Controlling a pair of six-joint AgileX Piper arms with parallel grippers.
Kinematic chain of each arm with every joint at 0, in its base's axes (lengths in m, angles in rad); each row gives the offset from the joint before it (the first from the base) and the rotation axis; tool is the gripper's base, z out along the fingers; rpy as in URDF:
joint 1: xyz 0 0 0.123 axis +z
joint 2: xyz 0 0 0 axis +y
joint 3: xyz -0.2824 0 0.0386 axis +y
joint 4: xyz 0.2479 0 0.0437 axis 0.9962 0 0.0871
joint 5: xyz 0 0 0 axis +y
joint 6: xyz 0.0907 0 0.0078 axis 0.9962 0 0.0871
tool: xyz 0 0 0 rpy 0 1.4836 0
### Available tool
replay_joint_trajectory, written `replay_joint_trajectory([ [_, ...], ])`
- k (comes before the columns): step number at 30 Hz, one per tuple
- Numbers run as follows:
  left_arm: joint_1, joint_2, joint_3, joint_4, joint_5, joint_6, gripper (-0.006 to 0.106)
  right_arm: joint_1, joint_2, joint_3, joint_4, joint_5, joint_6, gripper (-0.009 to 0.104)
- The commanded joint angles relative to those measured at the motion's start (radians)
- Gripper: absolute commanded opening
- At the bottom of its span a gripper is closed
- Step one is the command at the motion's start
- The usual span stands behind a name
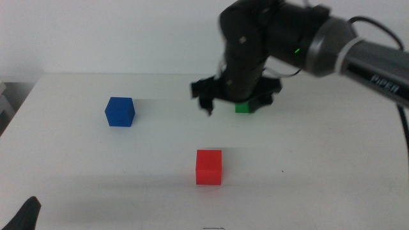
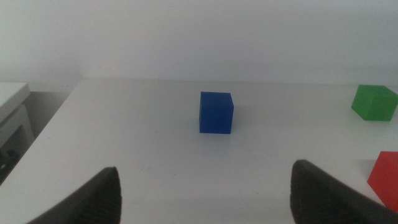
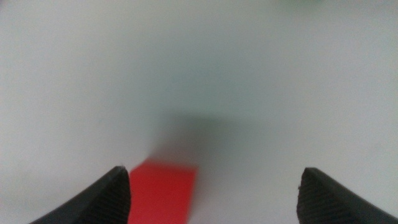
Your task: Stack red cubes first, then green, then blue cubes in a specific spot.
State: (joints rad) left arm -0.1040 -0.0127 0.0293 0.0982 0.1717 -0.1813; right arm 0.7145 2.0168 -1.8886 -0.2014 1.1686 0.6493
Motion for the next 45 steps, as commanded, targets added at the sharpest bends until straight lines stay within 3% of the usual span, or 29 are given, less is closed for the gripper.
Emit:
replay_joint_trajectory([
  [1, 0.002, -0.017, -0.003, -0.005, -0.076, -0.002, 0.092, -0.059, -0.051, -0.033, -0.060, -0.055, -0.055, 0.084],
  [10, 0.002, -0.017, -0.003, -0.005, -0.076, -0.002, 0.092, -0.189, 0.049, -0.113, -0.095, -0.263, -0.160, 0.082],
  [17, 0.002, -0.017, -0.003, -0.005, -0.076, -0.002, 0.092, -0.229, 0.149, -0.169, -0.130, -0.349, -0.153, 0.082],
  [26, 0.002, -0.017, -0.003, -0.005, -0.076, -0.002, 0.092, -0.242, 0.203, -0.169, -0.127, -0.469, -0.150, 0.082],
  [45, 0.002, -0.017, -0.003, -0.005, -0.076, -0.002, 0.092, -0.242, 0.283, -0.169, -0.190, -0.504, 0.011, 0.080],
])
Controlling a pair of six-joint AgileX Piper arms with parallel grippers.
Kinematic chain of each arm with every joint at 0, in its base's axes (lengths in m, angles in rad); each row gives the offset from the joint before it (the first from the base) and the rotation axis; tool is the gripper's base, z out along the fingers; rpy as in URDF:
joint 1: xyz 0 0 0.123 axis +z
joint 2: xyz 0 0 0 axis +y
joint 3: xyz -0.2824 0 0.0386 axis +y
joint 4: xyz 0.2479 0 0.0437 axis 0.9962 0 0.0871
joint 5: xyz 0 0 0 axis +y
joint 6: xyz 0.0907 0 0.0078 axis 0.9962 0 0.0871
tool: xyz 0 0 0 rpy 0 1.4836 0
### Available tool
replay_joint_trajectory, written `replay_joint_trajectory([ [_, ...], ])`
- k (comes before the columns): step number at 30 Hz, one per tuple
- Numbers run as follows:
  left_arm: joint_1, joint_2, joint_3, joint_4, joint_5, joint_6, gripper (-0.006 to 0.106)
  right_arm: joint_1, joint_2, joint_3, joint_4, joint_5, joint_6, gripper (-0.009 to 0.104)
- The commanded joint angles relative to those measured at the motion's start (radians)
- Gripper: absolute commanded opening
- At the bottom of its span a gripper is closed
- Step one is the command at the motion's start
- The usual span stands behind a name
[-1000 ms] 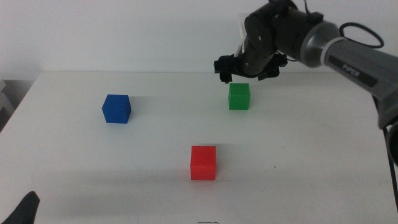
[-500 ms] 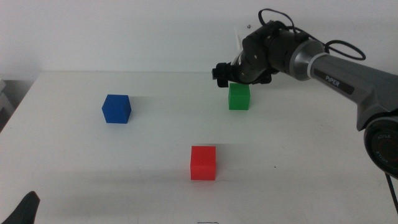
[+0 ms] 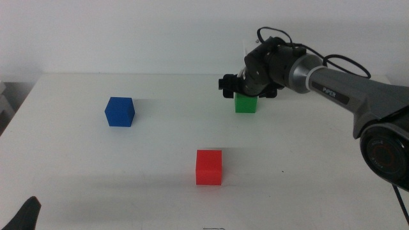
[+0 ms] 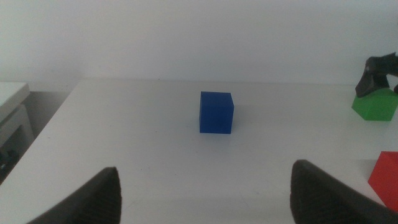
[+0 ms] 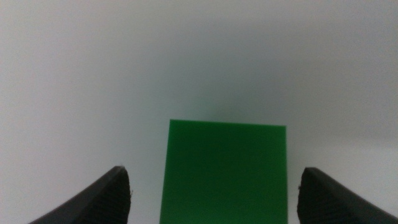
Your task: Stack red cubes first, then green, then blue cubes in a specific spot.
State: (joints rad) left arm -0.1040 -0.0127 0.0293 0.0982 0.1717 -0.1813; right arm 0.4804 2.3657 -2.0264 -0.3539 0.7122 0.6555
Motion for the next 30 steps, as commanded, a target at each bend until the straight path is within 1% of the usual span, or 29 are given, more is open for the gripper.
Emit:
replay_joint_trajectory([
  [1, 0.002, -0.017, -0.003, -0.005, -0.076, -0.002, 0.092, -0.008, -0.061, -0.031, -0.040, -0.049, 0.004, 0.079],
  [4, 0.002, -0.017, -0.003, -0.005, -0.076, -0.002, 0.092, -0.008, -0.055, -0.031, -0.064, -0.050, 0.023, 0.070],
  [5, 0.002, -0.017, -0.003, -0.005, -0.076, -0.002, 0.092, -0.008, -0.052, -0.031, -0.076, -0.050, 0.033, 0.064],
  [7, 0.002, -0.017, -0.003, -0.005, -0.076, -0.002, 0.092, -0.008, -0.053, -0.031, -0.090, -0.046, 0.051, 0.048],
  [11, 0.002, -0.017, -0.003, -0.005, -0.076, -0.002, 0.092, -0.006, -0.056, -0.031, -0.103, -0.012, 0.071, 0.002],
  [12, 0.002, -0.017, -0.003, -0.005, -0.076, -0.002, 0.092, -0.004, -0.060, -0.031, -0.103, 0.002, 0.071, -0.001],
  [14, 0.002, -0.017, -0.003, -0.005, -0.076, -0.002, 0.092, 0.003, -0.083, -0.024, -0.103, 0.029, 0.071, -0.001],
  [17, 0.002, -0.017, -0.003, -0.005, -0.076, -0.002, 0.092, 0.029, -0.163, 0.030, -0.121, 0.062, 0.071, -0.001],
  [22, 0.002, -0.017, -0.003, -0.005, -0.076, -0.002, 0.092, 0.097, -0.382, 0.270, -0.132, 0.053, 0.110, -0.001],
  [26, 0.002, -0.017, -0.003, -0.005, -0.076, -0.002, 0.092, 0.188, -0.552, 0.432, -0.131, 0.054, 0.144, -0.001],
  [30, 0.002, -0.017, -0.003, -0.005, -0.076, -0.002, 0.092, 0.313, -0.607, 0.467, -0.131, 0.096, 0.199, -0.001],
])
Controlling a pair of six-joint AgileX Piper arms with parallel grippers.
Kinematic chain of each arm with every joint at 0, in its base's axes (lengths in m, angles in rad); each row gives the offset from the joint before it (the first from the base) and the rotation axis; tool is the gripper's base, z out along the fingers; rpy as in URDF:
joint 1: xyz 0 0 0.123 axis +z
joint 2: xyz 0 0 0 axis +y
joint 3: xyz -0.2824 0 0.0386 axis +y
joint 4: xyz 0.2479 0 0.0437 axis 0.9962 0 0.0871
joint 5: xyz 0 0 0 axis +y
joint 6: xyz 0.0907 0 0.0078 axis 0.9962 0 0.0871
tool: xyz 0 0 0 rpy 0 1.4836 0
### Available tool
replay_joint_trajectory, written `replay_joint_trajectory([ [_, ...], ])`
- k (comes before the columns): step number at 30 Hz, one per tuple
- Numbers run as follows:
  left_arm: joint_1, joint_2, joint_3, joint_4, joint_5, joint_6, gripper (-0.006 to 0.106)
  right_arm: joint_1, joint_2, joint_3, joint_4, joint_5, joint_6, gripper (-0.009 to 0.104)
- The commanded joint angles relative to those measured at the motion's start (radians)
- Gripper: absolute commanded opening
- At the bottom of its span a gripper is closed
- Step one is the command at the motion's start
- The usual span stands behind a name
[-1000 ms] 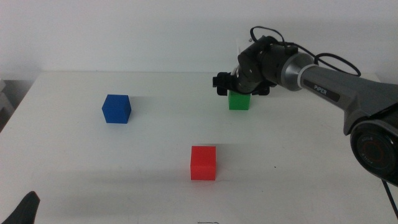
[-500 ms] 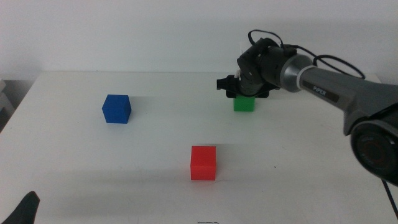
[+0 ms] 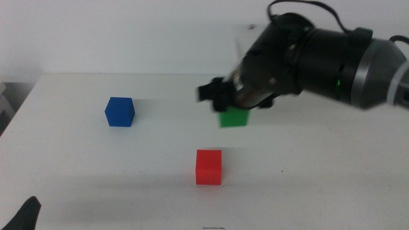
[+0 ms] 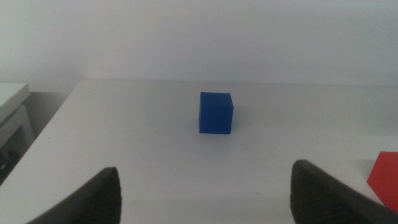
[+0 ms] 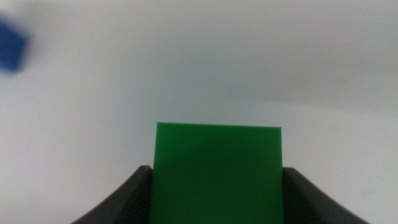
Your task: Stack red cubes first, then green, then blue cubes in a specific spot.
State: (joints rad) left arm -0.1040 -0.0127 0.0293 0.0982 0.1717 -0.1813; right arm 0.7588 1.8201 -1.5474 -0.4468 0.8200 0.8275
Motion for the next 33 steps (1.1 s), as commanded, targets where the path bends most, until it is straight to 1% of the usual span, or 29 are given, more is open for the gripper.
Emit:
replay_joint_trajectory([
  [1, 0.002, -0.017, -0.003, -0.005, -0.076, -0.002, 0.092, 0.055, -0.061, -0.012, -0.037, 0.000, 0.049, -0.001],
  [6, 0.002, -0.017, -0.003, -0.005, -0.076, -0.002, 0.092, 0.140, -0.030, -0.012, -0.046, 0.013, 0.151, -0.001],
  [9, 0.002, -0.017, -0.003, -0.005, -0.076, -0.002, 0.092, 0.165, -0.007, -0.012, -0.054, 0.017, 0.203, -0.001],
  [16, 0.002, -0.017, -0.003, -0.005, -0.076, -0.002, 0.092, 0.166, 0.042, -0.012, -0.084, 0.035, 0.304, -0.001],
  [20, 0.002, -0.017, -0.003, -0.005, -0.076, -0.002, 0.092, 0.166, 0.054, -0.012, -0.085, 0.034, 0.312, -0.001],
  [25, 0.002, -0.017, -0.003, -0.005, -0.076, -0.002, 0.092, 0.164, 0.066, -0.012, -0.112, 0.034, 0.347, -0.001],
  [28, 0.002, -0.017, -0.003, -0.005, -0.076, -0.002, 0.092, 0.164, 0.080, -0.012, -0.139, 0.034, 0.366, -0.001],
  [33, 0.002, -0.017, -0.003, -0.005, -0.076, -0.002, 0.092, 0.164, 0.092, -0.012, -0.143, 0.034, 0.382, -0.001],
])
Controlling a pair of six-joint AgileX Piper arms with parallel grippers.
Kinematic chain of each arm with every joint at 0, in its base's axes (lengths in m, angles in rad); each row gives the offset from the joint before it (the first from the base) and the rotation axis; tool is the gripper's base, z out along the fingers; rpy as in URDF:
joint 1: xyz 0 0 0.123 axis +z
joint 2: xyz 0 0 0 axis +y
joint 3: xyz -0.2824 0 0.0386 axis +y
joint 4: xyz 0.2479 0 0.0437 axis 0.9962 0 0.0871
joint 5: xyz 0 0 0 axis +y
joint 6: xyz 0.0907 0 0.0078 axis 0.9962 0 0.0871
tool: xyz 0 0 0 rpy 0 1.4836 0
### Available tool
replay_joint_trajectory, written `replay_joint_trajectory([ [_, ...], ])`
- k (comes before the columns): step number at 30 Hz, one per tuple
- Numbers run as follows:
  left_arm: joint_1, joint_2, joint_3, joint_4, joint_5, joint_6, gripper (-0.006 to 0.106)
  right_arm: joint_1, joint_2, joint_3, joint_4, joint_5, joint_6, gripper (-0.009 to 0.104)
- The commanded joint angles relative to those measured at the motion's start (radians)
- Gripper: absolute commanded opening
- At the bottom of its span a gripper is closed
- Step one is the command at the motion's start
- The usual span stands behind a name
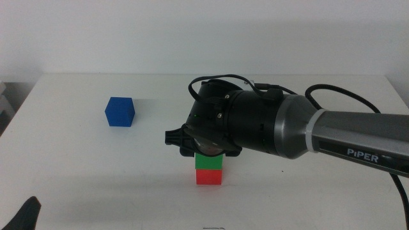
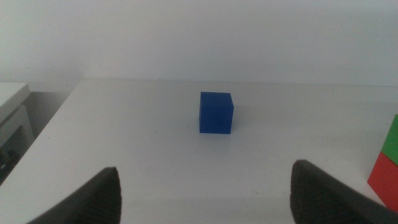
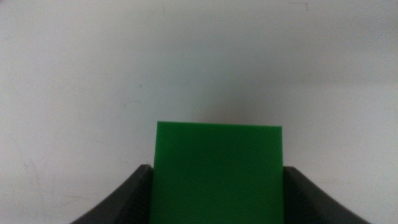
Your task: Stack red cubes first, then green, then blue cubes in a specific spot.
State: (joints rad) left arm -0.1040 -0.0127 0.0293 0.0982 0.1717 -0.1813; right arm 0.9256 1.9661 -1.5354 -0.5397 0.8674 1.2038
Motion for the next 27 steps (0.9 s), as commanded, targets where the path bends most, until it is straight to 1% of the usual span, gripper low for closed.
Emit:
replay_joint_trajectory([
  [1, 0.002, -0.017, -0.003, -0.005, -0.076, -0.002, 0.092, -0.002, -0.051, -0.024, -0.053, -0.013, 0.006, -0.001],
  [12, 0.002, -0.017, -0.003, -0.005, -0.076, -0.002, 0.092, -0.002, -0.030, -0.024, -0.060, -0.013, 0.009, -0.001],
  [15, 0.002, -0.017, -0.003, -0.005, -0.076, -0.002, 0.092, 0.001, -0.070, -0.024, -0.082, -0.014, -0.031, -0.001],
  [21, 0.002, -0.017, -0.003, -0.005, -0.076, -0.002, 0.092, 0.013, -0.103, -0.020, -0.113, -0.003, -0.051, -0.001],
  [24, 0.002, -0.017, -0.003, -0.005, -0.076, -0.002, 0.092, 0.027, -0.111, 0.014, -0.158, -0.009, -0.051, -0.001],
  [25, 0.002, -0.017, -0.003, -0.005, -0.076, -0.002, 0.092, 0.030, -0.117, 0.031, -0.178, -0.024, -0.051, -0.001],
  [27, 0.002, -0.017, -0.003, -0.005, -0.076, -0.002, 0.092, 0.032, -0.132, 0.065, -0.198, -0.075, -0.051, -0.001],
])
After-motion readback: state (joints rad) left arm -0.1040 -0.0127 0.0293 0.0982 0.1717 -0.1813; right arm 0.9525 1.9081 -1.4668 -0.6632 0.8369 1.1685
